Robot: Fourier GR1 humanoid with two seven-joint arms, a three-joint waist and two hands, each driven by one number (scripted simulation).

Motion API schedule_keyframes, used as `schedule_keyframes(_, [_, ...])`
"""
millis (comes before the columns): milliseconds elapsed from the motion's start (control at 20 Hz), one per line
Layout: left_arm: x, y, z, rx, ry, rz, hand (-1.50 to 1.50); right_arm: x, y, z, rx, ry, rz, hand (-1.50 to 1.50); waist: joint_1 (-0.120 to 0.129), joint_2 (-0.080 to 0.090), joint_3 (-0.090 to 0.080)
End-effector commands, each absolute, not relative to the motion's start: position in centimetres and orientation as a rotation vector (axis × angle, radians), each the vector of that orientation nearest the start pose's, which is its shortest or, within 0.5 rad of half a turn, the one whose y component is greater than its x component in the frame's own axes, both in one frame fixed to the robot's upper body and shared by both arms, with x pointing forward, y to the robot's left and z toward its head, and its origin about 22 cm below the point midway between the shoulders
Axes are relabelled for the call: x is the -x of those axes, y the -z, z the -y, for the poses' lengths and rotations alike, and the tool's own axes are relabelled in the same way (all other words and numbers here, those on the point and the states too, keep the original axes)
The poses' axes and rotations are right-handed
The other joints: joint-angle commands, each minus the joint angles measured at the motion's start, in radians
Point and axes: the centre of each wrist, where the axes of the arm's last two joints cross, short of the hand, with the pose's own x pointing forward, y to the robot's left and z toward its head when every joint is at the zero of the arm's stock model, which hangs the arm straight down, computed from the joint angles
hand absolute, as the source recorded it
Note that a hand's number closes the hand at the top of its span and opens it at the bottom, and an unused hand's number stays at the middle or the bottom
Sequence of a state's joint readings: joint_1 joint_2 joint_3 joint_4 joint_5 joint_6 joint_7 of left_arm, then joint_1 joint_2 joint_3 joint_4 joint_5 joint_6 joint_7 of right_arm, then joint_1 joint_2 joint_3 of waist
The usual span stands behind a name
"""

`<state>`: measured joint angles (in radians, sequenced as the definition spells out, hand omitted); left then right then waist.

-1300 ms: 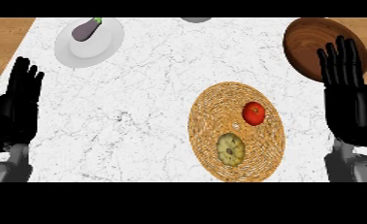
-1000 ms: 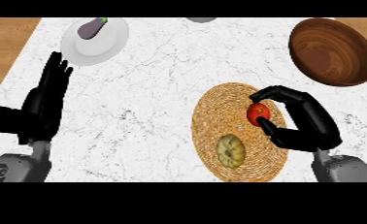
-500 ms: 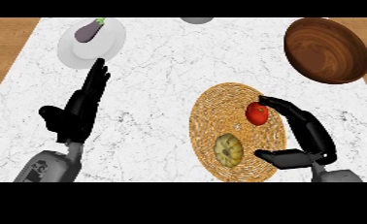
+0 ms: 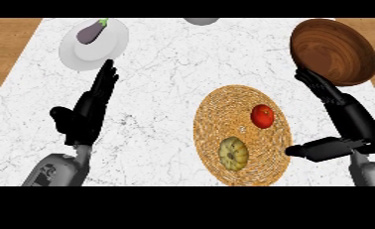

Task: Pick the tomato from the placemat and place it in the bowl

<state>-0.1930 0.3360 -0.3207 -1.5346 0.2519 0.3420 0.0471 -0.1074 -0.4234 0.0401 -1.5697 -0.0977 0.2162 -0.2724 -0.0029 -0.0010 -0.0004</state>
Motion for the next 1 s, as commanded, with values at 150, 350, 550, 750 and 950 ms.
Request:
schedule_keyframes(150, [-27.7,-2.8,-22.2,-0.071,0.114,1.589,0.00,-29.6,-10.2,30.4,0.009,-0.640,1.648,-1.50,0.008,0.003,-0.001])
schedule_keyframes(350, [-27.4,-2.6,-22.0,-0.062,0.128,1.592,0.00,-30.4,-10.2,30.7,0.044,-0.767,1.491,-1.50,0.010,0.003,0.000])
schedule_keyframes(550, [-28.2,-3.5,-21.5,-0.048,0.111,1.583,0.00,-30.7,-8.7,29.6,0.031,-0.813,1.396,-1.50,0.006,0.002,0.000])
schedule_keyframes(750, [-28.0,-3.1,-20.2,-0.067,0.108,1.600,0.00,-31.5,-8.4,29.7,0.049,-0.902,1.316,-1.50,0.005,0.002,0.000])
schedule_keyframes(950, [-28.2,-2.3,-21.7,-0.076,0.107,1.581,0.00,-30.9,-6.5,30.1,-0.019,-0.886,1.336,-1.50,0.002,0.001,0.000])
